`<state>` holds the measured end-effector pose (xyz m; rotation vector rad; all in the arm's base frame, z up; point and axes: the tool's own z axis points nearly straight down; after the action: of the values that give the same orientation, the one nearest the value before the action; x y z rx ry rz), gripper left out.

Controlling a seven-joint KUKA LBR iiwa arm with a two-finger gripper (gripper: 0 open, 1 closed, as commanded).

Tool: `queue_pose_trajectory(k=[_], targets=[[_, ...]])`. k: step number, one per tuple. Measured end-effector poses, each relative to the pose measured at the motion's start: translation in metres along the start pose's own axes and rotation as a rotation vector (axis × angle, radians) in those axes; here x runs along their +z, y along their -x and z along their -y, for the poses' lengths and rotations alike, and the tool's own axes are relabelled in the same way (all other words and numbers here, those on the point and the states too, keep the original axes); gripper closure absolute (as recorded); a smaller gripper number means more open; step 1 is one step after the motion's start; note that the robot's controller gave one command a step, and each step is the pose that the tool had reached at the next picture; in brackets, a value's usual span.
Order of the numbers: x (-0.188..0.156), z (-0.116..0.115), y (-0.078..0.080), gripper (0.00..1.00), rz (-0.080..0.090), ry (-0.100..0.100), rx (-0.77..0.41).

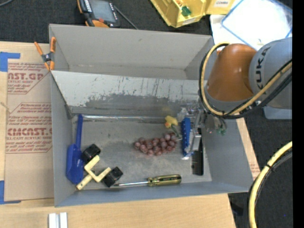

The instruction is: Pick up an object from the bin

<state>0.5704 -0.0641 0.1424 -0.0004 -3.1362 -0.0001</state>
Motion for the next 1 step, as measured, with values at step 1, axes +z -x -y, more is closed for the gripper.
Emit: queue_pose_trajectory(k=[1], targets=[[-0.0052,-0.0002,0.0017,0.00,0.008,-0.001,0.000]])
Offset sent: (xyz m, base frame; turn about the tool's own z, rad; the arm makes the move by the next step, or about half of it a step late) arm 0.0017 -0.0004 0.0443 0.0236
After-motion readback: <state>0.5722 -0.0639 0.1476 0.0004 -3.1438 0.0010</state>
